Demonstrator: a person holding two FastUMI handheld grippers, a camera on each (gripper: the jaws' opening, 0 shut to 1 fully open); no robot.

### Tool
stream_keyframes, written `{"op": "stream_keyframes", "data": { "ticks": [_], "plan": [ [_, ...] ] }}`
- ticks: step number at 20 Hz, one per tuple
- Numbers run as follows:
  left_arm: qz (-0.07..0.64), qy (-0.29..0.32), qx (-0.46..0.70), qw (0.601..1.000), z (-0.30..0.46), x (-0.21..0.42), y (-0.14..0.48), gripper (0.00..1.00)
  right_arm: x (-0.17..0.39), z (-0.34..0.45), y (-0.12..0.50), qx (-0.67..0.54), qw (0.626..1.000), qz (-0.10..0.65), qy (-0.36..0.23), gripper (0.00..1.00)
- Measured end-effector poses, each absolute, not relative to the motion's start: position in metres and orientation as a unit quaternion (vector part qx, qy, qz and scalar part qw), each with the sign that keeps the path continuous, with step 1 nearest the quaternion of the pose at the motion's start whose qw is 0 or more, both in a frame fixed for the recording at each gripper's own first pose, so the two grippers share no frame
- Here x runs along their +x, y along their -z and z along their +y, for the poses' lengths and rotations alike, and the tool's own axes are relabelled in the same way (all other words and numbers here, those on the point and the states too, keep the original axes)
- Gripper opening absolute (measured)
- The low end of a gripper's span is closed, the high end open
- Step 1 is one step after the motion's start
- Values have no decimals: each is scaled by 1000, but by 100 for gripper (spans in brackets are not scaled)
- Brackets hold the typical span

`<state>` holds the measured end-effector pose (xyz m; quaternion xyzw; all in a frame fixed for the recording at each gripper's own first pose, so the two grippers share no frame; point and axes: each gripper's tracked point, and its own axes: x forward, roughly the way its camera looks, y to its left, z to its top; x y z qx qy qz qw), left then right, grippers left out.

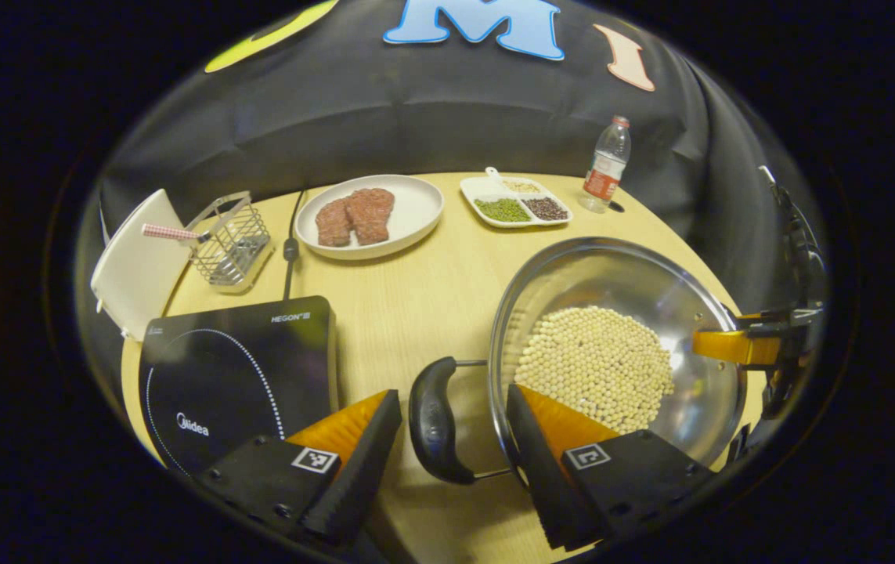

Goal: First push the handle of the pot to place it horizontally, then grasp the pot with both hands and set it on the induction cooktop.

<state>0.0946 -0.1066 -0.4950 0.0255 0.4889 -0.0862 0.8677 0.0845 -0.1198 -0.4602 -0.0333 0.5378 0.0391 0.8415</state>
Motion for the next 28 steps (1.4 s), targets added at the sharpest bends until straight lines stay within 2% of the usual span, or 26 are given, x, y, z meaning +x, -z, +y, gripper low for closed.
{"op": "stream_keyframes", "data": {
  "ticks": [1,3,5,6,9,10,11,12,13,14,18,20,28],
  "plan": [
    [490,90,25,867,-109,95,496,83,83,-119,462,-31,839,542,-39,94],
    [491,92,32,866,-109,96,498,77,81,-113,464,-6,836,548,-41,88],
    [493,92,30,865,-110,96,498,72,80,-111,468,4,833,552,-36,74],
    [494,92,26,864,-110,94,498,78,80,-111,467,5,833,552,-33,67],
    [499,90,23,862,-109,95,498,69,78,-110,466,13,829,557,-36,66],
    [500,89,26,861,-110,94,498,71,77,-109,466,15,829,558,-39,62],
    [501,90,30,860,-108,94,496,71,78,-108,466,21,830,556,-34,62],
    [501,89,32,860,-110,95,497,65,77,-110,466,17,828,560,-36,57],
    [504,87,32,859,-109,94,498,68,78,-110,465,16,828,559,-36,57],
    [505,86,32,858,-109,94,498,63,77,-109,465,16,828,559,-35,57],
    [508,82,32,857,-109,90,495,63,72,-109,463,15,826,562,-35,57],
    [505,81,31,859,-108,87,489,66,70,-108,458,14,827,560,-37,57],
    [498,79,31,863,-104,83,457,66,62,-101,427,13,835,548,-39,57]
  ]
}}
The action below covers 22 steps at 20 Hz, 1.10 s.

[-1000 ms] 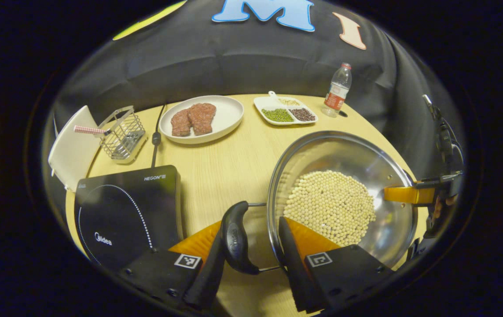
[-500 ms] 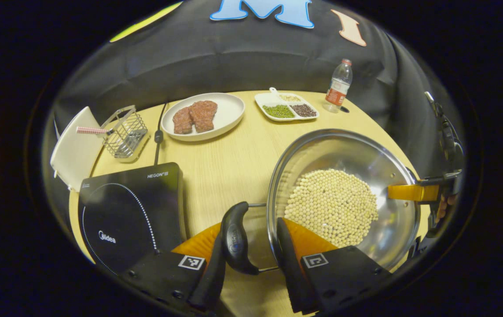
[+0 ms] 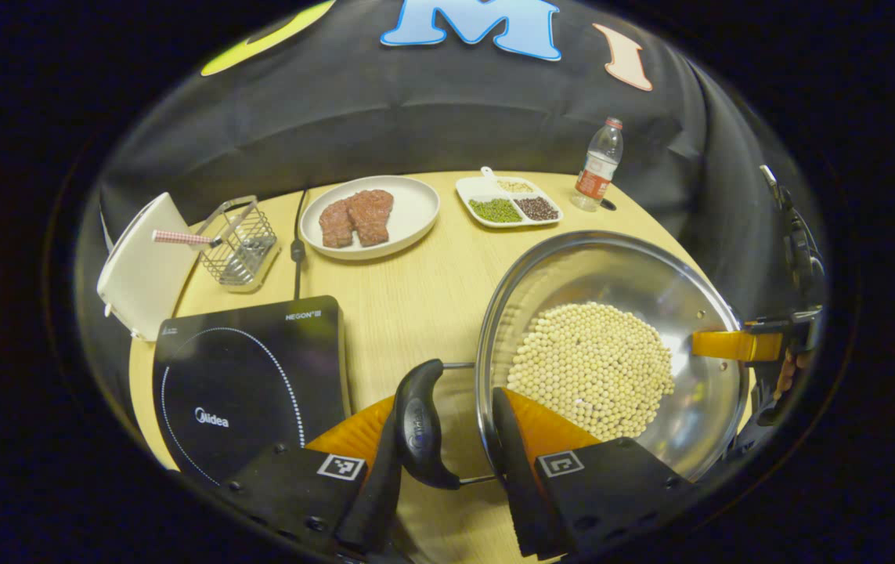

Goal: First push the handle of the pot to place it horizontally, then grasp the pot with both hands and set it on the induction cooktop.

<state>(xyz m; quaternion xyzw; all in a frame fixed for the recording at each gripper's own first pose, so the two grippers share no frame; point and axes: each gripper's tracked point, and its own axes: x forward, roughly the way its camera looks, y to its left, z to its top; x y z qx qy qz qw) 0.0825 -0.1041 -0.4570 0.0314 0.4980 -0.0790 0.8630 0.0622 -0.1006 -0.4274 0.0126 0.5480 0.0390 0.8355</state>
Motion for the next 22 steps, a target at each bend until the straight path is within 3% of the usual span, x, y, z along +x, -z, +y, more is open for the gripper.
{"op": "stream_keyframes", "data": {
  "ticks": [5,6,13,22],
  "plan": [
    [485,77,33,870,-91,82,429,63,58,-86,405,17,842,538,-42,57],
    [483,76,33,872,-87,81,424,69,56,-83,402,17,843,536,-43,56],
    [476,68,30,876,-53,70,394,63,45,-49,382,12,850,523,-53,56],
    [474,45,29,879,20,57,372,66,30,20,376,12,848,524,-76,56]
  ]
}}
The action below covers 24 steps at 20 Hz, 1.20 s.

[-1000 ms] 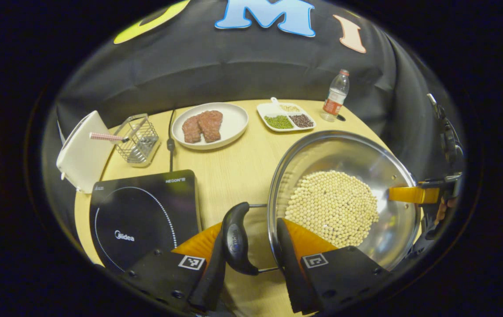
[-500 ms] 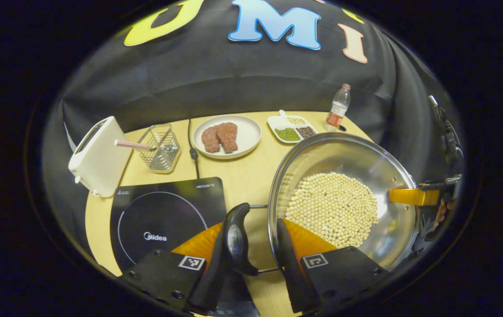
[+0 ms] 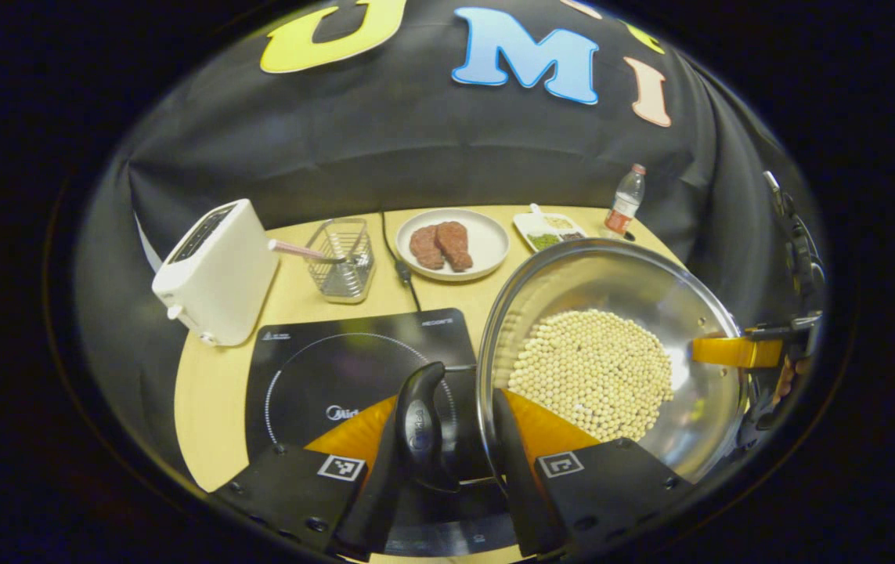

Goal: First push the handle of the pot to place it horizontally, then grasp the pot with both hands and set it on the induction cooktop.

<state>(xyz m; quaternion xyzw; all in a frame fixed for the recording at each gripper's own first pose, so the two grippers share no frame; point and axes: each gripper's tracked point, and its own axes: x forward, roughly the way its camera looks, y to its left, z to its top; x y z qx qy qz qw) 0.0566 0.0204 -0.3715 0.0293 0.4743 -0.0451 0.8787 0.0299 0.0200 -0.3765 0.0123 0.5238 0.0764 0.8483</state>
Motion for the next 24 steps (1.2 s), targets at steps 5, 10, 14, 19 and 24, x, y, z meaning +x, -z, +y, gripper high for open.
{"op": "stream_keyframes", "data": {
  "ticks": [5,10,14,19,24],
  "plan": [
    [479,28,26,877,63,49,367,66,22,60,381,9,844,528,-91,56],
    [484,17,20,875,100,40,364,63,16,92,385,2,842,531,-100,57],
    [487,9,19,873,125,36,363,66,9,122,386,0,839,534,-107,56],
    [486,-3,19,874,159,35,359,66,9,151,392,1,834,539,-115,56],
    [487,-10,10,873,185,36,354,66,13,177,395,-5,832,542,-118,56]
  ]
}}
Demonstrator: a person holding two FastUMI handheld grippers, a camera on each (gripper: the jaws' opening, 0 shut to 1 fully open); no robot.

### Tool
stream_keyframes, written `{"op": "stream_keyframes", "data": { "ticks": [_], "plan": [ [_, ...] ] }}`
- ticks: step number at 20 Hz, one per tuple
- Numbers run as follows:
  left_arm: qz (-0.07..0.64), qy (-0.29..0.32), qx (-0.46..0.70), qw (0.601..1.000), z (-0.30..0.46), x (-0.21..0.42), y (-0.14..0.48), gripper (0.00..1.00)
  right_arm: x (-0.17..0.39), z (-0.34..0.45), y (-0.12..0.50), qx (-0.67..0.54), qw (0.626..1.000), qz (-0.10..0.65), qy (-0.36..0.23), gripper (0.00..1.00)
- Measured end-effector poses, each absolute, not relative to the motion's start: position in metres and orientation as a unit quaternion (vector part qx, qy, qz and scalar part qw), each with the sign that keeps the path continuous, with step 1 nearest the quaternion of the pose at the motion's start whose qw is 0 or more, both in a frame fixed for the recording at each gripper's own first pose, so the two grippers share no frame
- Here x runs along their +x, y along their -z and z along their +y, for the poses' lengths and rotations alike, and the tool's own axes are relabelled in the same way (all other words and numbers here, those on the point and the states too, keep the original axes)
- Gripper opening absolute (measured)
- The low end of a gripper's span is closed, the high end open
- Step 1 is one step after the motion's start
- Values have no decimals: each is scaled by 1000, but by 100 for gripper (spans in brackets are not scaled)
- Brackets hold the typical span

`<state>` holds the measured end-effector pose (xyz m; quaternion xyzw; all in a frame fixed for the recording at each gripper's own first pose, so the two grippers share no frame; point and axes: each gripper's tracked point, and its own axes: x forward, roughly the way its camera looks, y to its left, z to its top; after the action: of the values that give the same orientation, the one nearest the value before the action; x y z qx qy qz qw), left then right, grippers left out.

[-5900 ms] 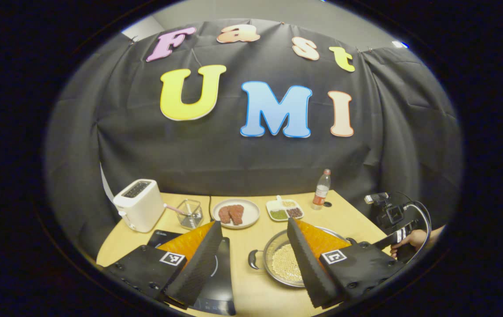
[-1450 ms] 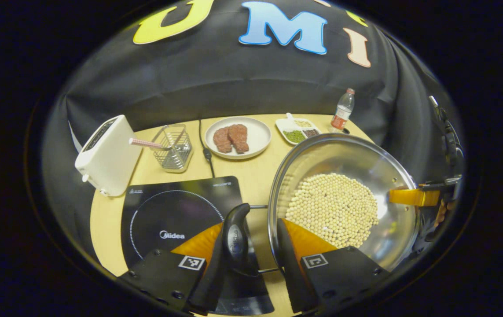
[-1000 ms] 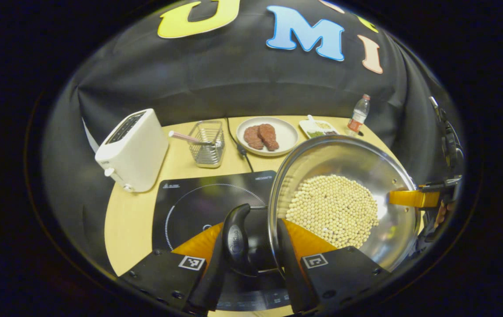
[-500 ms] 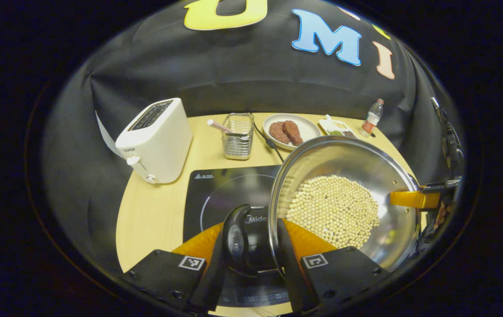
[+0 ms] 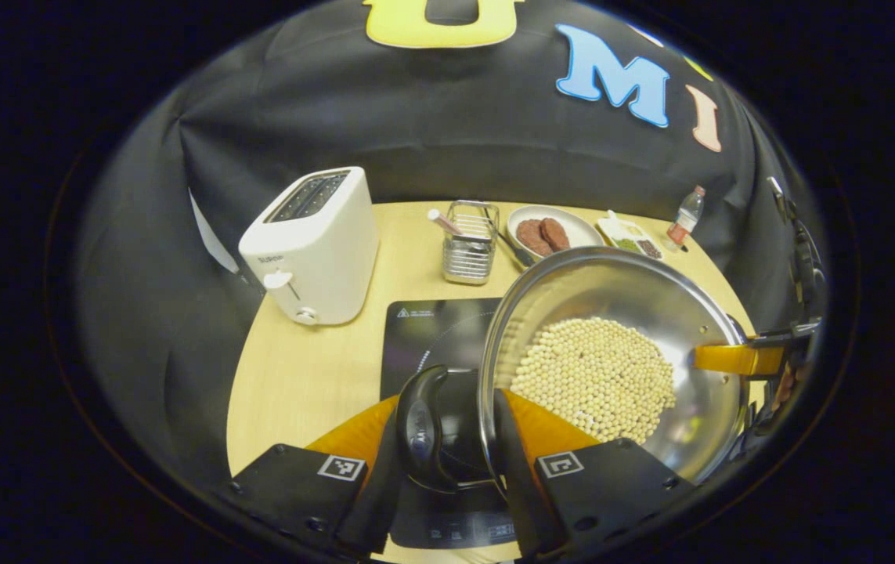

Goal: First push the handle of the pot to place it horizontally, then grasp the pot with both hands and set it on the induction cooktop.

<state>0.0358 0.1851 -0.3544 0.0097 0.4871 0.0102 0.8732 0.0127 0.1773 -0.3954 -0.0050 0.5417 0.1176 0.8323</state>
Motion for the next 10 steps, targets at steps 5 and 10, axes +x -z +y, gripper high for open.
{"op": "stream_keyframes", "data": {
  "ticks": [5,10],
  "plan": [
    [492,-13,7,871,215,47,365,66,18,202,403,-3,830,545,-118,56],
    [493,-17,7,870,235,51,369,66,19,223,412,1,827,551,-115,56]
  ]
}}
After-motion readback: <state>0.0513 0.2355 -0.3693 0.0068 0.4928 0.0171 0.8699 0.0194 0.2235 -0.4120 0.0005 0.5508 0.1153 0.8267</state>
